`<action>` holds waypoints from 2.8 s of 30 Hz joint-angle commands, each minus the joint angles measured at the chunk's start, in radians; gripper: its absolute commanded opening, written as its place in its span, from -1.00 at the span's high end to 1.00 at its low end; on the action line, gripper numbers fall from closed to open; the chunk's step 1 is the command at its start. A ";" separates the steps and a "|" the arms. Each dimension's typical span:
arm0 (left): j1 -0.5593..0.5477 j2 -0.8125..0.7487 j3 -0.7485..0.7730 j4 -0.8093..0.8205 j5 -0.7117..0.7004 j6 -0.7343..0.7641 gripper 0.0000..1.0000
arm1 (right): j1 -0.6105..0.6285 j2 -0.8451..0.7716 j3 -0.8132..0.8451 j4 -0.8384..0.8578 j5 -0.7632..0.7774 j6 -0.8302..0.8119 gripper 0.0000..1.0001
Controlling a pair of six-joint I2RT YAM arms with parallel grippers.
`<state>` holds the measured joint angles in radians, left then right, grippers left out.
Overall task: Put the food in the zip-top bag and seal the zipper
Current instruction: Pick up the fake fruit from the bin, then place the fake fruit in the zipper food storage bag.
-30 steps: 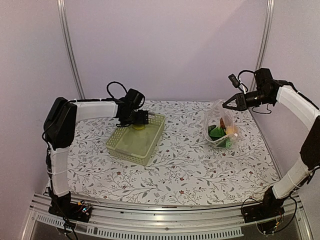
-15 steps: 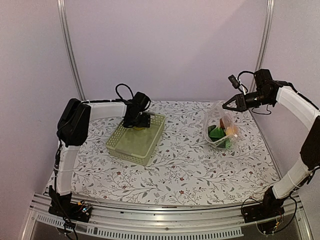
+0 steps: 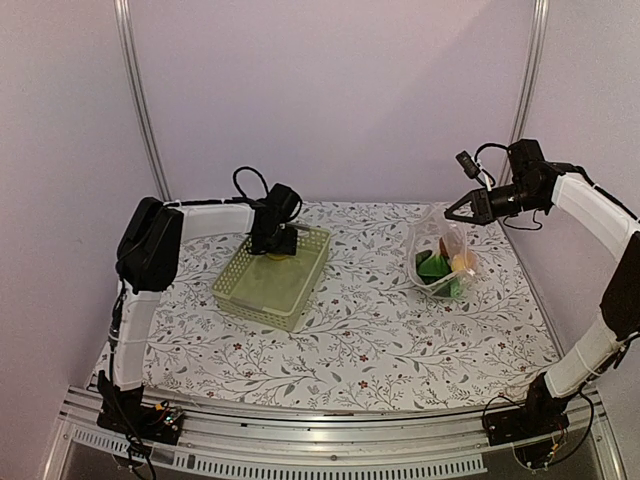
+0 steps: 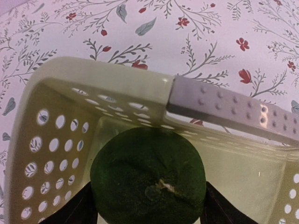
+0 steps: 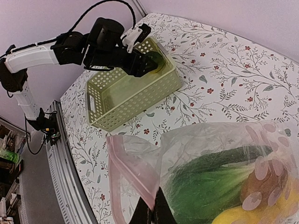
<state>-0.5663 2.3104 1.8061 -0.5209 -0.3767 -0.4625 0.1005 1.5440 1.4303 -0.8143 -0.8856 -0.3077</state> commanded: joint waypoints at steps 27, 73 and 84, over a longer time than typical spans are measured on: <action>-0.456 -0.306 0.067 -0.051 -0.004 0.069 -0.25 | 0.011 0.011 0.002 0.007 0.012 -0.002 1.00; -0.527 0.128 0.541 0.120 0.116 0.029 -0.24 | 0.011 -0.030 0.026 -0.018 -0.073 0.039 1.00; -0.520 0.122 0.572 0.099 0.091 0.043 -0.74 | 0.011 0.020 0.074 -0.024 -0.098 0.049 1.00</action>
<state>-1.0985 2.4470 2.3535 -0.3946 -0.2592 -0.4400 0.1051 1.5471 1.4475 -0.8280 -0.9398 -0.2722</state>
